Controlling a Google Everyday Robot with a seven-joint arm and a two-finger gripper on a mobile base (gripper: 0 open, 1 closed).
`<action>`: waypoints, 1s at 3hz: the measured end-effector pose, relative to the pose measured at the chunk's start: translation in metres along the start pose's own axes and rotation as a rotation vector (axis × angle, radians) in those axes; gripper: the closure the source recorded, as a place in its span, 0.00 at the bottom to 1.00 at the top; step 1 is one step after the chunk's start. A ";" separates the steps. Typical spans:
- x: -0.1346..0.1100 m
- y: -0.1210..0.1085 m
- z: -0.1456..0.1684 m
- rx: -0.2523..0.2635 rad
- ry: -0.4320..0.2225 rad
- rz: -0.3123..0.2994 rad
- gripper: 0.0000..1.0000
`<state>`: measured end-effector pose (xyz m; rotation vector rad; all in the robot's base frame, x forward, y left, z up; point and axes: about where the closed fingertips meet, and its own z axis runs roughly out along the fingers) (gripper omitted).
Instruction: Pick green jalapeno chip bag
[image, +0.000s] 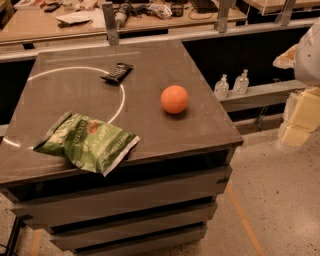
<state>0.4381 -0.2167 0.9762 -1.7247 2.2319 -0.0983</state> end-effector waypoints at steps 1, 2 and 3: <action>0.000 0.000 0.000 0.000 0.000 0.000 0.00; -0.043 0.006 0.017 -0.052 -0.042 -0.062 0.00; -0.111 0.014 0.039 -0.112 -0.077 -0.160 0.00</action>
Offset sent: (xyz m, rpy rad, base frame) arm 0.0205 0.1096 -0.0260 0.0833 0.0981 0.2007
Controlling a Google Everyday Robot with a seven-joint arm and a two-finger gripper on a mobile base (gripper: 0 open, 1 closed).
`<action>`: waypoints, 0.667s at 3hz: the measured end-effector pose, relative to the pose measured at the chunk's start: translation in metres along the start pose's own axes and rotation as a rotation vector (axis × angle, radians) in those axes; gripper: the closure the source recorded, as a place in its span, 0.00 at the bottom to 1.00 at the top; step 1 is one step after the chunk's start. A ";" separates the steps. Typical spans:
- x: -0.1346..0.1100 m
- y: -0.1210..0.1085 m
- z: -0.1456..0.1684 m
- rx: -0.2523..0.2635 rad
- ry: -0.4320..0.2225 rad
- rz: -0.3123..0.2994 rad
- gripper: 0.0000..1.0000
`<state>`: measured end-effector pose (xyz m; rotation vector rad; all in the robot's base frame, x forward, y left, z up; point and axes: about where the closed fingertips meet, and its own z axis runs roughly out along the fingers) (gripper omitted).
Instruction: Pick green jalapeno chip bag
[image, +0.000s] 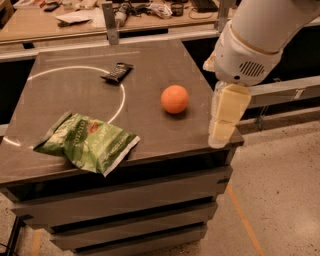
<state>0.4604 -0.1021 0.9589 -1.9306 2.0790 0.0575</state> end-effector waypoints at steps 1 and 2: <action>-0.093 0.004 0.032 -0.071 -0.036 -0.132 0.00; -0.151 0.014 0.048 -0.099 -0.055 -0.226 0.00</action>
Offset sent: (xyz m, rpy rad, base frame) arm -0.0022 0.2281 -0.0213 0.0070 0.0681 0.3717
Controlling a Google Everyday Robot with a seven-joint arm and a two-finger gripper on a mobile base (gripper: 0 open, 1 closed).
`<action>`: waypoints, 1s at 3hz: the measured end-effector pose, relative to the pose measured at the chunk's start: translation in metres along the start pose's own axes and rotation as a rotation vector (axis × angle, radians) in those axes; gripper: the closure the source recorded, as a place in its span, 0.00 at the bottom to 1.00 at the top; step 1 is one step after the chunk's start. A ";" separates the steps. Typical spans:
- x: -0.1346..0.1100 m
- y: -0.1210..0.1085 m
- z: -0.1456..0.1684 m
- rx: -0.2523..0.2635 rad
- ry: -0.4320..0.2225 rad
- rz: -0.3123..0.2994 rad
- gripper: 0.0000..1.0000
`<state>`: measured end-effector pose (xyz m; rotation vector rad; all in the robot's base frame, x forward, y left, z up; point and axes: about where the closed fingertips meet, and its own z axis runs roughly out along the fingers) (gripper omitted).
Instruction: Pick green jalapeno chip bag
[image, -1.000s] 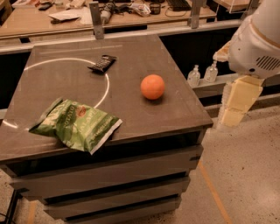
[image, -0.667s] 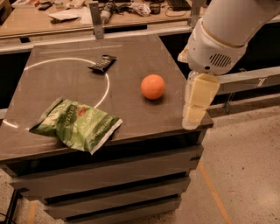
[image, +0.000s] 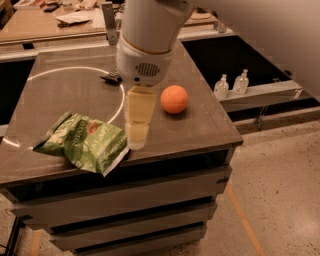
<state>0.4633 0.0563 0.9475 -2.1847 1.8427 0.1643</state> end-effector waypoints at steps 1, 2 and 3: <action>-0.050 0.007 0.026 -0.027 0.000 -0.088 0.00; -0.082 0.023 0.056 -0.068 0.001 -0.145 0.00; -0.101 0.037 0.084 -0.082 0.031 -0.188 0.00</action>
Offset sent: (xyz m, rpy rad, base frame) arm -0.0556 0.1317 -0.0704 -0.0561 0.0701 0.2370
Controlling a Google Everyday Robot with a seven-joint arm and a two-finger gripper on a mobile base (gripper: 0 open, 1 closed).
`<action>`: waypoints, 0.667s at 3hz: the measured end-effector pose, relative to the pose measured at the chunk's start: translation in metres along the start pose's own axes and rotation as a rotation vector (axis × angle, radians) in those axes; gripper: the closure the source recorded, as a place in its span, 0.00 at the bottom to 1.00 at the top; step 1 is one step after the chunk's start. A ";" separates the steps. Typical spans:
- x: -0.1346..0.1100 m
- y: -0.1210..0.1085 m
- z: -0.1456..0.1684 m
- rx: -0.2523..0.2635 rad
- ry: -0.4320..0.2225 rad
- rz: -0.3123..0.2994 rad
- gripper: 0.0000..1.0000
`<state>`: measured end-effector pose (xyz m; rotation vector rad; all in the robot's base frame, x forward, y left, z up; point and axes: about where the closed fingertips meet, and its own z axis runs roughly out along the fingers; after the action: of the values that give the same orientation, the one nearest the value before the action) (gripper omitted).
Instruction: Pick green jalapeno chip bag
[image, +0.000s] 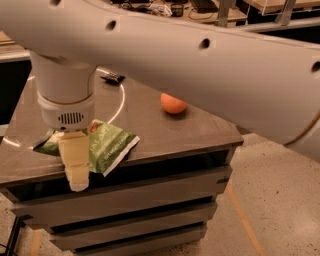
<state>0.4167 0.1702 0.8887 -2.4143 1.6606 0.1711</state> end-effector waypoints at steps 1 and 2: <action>-0.004 0.000 0.025 -0.012 0.027 0.005 0.00; -0.001 -0.007 0.039 -0.004 0.051 0.011 0.00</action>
Offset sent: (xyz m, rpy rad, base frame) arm 0.0193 0.0157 -0.0529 -0.0752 -0.0288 -0.0304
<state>0.4239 0.1827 0.8521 -2.4328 1.6971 0.1152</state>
